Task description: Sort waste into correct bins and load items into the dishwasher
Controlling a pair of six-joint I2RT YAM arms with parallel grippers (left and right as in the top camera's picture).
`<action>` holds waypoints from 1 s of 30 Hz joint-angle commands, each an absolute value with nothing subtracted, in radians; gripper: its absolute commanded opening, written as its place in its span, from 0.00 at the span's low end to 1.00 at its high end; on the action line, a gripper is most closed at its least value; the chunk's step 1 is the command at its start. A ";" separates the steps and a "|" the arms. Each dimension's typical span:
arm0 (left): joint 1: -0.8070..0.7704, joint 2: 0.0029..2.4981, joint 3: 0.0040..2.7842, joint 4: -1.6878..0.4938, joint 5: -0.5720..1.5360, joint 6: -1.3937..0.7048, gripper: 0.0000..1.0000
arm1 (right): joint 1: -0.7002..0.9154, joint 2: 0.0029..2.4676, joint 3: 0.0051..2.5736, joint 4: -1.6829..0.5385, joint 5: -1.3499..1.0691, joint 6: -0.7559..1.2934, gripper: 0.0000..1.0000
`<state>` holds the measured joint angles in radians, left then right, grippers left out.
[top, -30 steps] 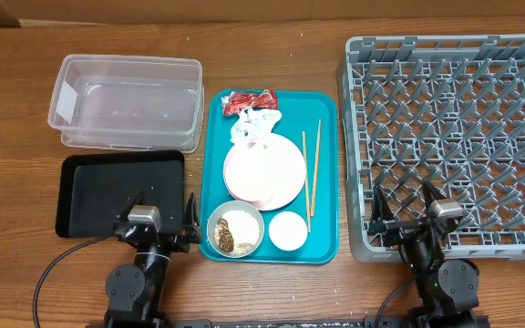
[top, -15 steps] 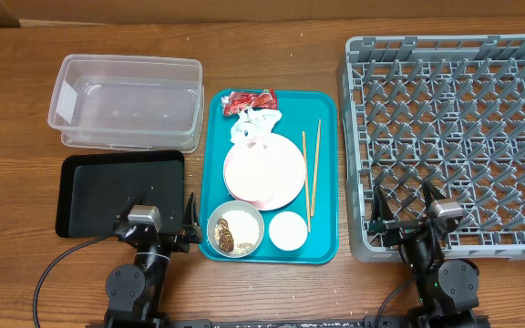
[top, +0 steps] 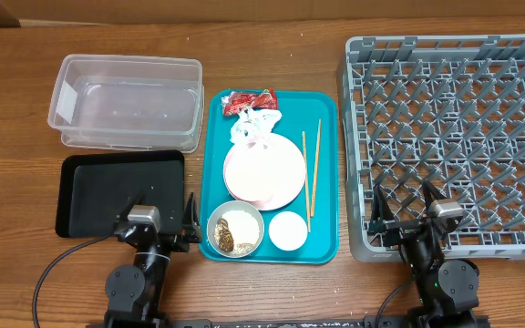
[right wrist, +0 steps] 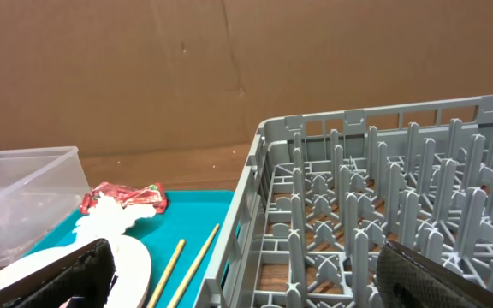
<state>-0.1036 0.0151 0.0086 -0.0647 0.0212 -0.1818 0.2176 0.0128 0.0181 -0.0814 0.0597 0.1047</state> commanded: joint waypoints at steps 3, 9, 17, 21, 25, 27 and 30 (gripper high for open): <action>-0.107 0.005 0.005 -0.026 0.071 -0.247 1.00 | 0.223 0.007 0.008 -0.081 -0.025 0.171 1.00; -0.107 0.005 0.005 0.009 0.379 -0.376 1.00 | 0.223 0.007 0.011 -0.045 -0.232 0.330 1.00; -0.107 0.009 0.154 -0.011 0.482 -0.402 1.00 | 0.223 0.029 0.258 -0.241 -0.283 0.364 1.00; -0.107 0.072 0.351 -0.162 0.484 -0.321 1.00 | 0.222 0.136 0.469 -0.469 -0.257 0.352 1.00; -0.107 0.240 0.576 -0.405 0.483 -0.266 1.00 | 0.222 0.329 0.684 -0.685 -0.202 0.344 1.00; -0.107 0.355 0.689 -0.533 0.483 -0.244 1.00 | 0.222 0.451 0.795 -0.777 -0.182 0.333 1.00; -0.107 0.559 0.883 -0.735 0.483 -0.197 1.00 | 0.222 0.636 0.957 -0.883 -0.178 0.287 1.00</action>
